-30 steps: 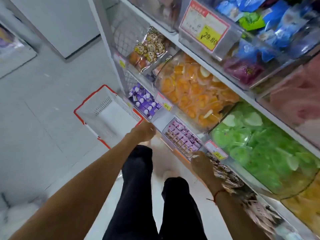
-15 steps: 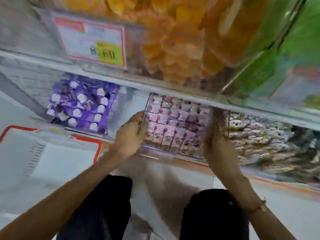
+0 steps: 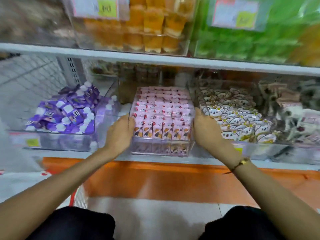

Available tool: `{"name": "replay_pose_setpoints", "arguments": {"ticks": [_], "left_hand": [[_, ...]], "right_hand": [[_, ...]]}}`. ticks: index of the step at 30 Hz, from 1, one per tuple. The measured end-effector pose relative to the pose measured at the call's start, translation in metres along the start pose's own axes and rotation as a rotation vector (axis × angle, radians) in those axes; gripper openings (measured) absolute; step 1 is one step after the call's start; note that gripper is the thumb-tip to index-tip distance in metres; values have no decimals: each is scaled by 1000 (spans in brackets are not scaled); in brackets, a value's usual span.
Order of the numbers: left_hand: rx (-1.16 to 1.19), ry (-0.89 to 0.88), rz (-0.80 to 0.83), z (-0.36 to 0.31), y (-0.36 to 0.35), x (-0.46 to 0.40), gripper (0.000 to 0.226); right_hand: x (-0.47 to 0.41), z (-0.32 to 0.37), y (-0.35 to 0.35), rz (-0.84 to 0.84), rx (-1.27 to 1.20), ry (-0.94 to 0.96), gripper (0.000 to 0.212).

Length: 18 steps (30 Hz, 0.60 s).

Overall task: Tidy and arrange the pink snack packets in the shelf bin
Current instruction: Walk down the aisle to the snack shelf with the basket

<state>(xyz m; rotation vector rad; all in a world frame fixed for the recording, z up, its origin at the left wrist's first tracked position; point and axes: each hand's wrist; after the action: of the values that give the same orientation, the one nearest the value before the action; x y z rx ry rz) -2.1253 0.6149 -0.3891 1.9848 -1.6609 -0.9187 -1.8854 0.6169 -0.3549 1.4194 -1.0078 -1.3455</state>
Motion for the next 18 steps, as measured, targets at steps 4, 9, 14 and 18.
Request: {"name": "replay_pose_setpoints", "arguments": {"ticks": [4,9,14,18], "left_hand": [[44,28,34,-9,3,2,38],[38,86,57,-13,7,-2,34],[81,86,9,-10,6,-11,26],[6,36,-33,-10,7,-13,38]], "right_hand": [[7,7,5,21,-26,-34,54],[10,7,10,77,-117,-57,45],[1,5,3,55,-90,-35,41],[-6,2,4,31,-68,-55,31]]}}
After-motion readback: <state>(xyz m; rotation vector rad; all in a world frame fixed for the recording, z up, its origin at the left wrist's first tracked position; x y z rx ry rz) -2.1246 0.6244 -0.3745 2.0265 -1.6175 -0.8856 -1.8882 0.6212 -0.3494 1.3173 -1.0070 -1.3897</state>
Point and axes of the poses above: each hand's wrist, its own x-axis away from the middle knuckle, its own y-axis out of the back of the hand, z = x × y, and after that the axes turned 7 degrees about x, right-handed
